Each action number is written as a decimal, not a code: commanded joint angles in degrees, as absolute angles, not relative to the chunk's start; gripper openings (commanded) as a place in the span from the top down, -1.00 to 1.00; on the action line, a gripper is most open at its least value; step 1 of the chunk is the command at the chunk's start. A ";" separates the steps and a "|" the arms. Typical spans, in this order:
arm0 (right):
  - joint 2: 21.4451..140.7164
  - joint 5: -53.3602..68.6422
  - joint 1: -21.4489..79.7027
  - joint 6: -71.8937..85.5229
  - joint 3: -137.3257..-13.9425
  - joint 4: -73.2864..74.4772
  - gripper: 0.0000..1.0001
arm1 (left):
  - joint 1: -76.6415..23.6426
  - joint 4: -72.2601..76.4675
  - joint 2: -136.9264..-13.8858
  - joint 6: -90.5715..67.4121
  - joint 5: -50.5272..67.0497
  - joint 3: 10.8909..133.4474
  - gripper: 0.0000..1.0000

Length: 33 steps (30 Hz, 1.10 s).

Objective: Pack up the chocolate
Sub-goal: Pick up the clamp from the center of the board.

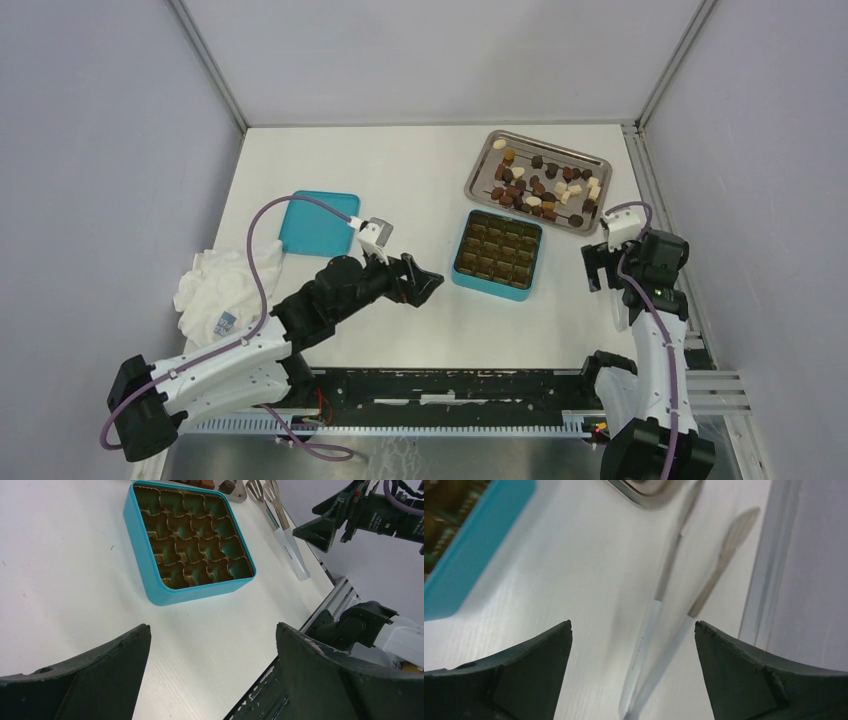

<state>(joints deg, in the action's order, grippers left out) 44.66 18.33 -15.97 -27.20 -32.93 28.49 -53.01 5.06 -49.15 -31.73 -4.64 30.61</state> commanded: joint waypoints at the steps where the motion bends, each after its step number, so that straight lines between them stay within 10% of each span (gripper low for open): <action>1: 45.61 5.58 -19.79 -19.55 -31.38 19.01 -0.94 | -53.08 8.48 -45.15 -34.05 -7.55 28.60 -0.99; 14: 66.73 12.11 -30.57 -17.53 -37.97 11.20 -0.16 | -53.04 5.17 -40.99 -30.67 -7.70 29.24 -0.93; 33: 84.00 12.14 -30.75 -20.92 -40.40 9.17 0.23 | -53.00 6.15 -43.76 -28.21 -5.45 30.18 -0.85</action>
